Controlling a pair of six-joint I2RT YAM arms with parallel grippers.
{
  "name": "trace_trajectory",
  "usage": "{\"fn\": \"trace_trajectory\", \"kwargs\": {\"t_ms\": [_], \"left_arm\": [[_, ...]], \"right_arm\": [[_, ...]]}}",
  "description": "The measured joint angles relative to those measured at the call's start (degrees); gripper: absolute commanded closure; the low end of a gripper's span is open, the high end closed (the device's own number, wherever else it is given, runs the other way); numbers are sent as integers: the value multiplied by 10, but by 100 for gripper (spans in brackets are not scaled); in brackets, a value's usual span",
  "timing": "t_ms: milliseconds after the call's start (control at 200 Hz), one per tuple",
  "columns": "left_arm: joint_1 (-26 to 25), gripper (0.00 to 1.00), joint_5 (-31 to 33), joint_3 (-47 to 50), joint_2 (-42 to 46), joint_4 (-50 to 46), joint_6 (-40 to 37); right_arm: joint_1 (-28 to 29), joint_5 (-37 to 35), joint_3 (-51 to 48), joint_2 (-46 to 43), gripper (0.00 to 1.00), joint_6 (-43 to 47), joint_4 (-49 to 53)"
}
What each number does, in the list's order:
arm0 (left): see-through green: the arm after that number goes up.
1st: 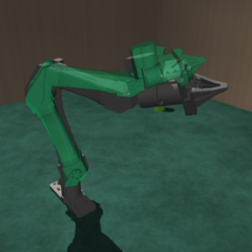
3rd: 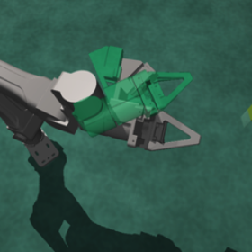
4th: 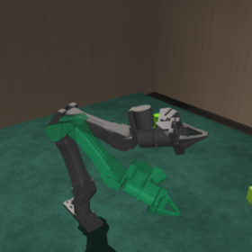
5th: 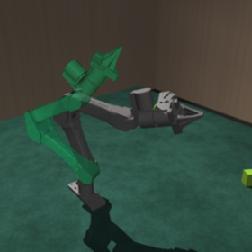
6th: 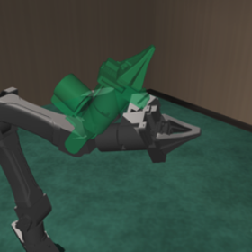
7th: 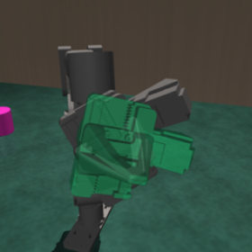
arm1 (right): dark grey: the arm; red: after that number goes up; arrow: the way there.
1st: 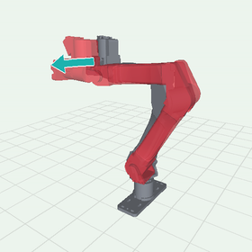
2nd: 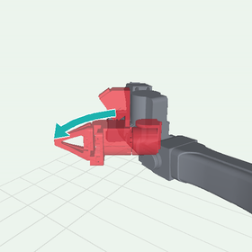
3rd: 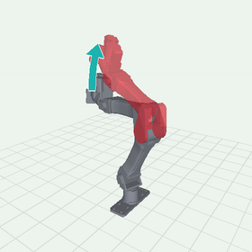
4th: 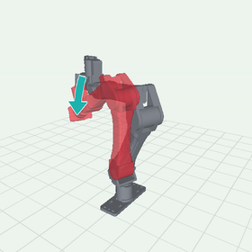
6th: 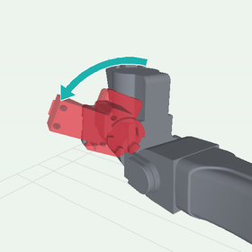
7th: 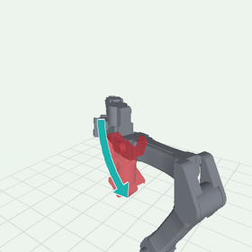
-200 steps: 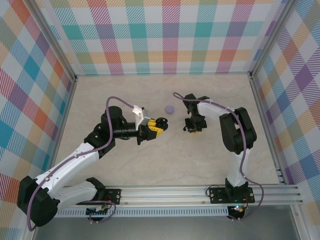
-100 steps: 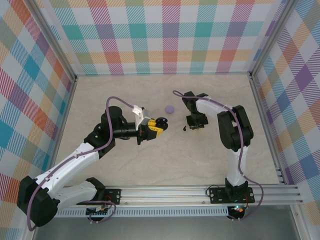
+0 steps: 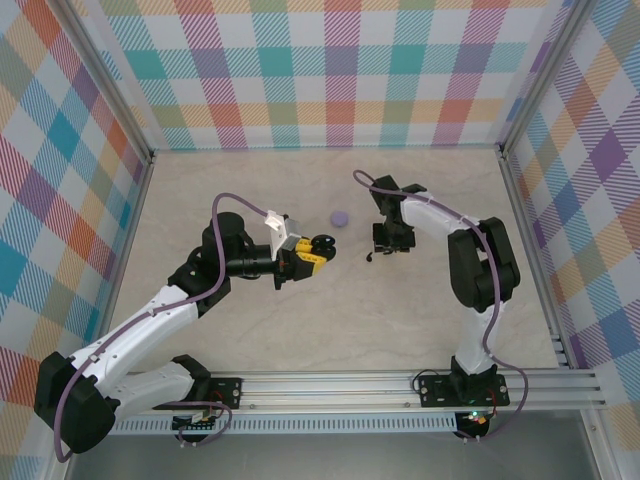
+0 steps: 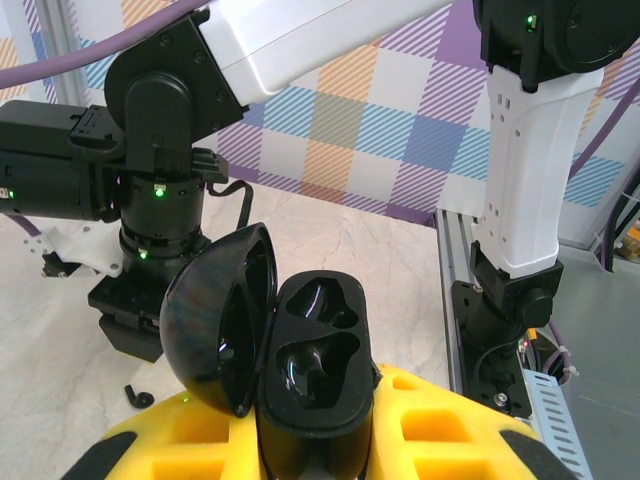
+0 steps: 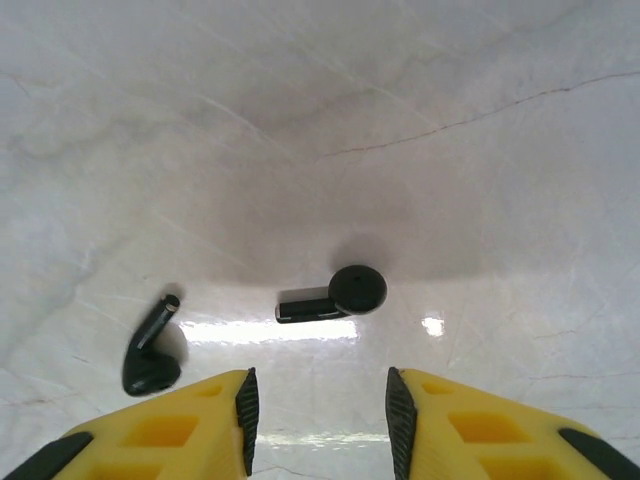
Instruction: Insert the wireless bluetooth earbuds into the charging case
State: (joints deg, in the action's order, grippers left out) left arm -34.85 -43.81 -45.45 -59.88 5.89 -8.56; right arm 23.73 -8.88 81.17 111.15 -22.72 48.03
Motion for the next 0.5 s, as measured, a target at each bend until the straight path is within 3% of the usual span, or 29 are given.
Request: {"fn": "trace_trajectory", "kwargs": {"t_ms": [500], "left_arm": [[0, 95, 0, 0, 3, 0, 0]], "right_arm": [[-5, -1, -2, 17, 62, -177, -6]]}}
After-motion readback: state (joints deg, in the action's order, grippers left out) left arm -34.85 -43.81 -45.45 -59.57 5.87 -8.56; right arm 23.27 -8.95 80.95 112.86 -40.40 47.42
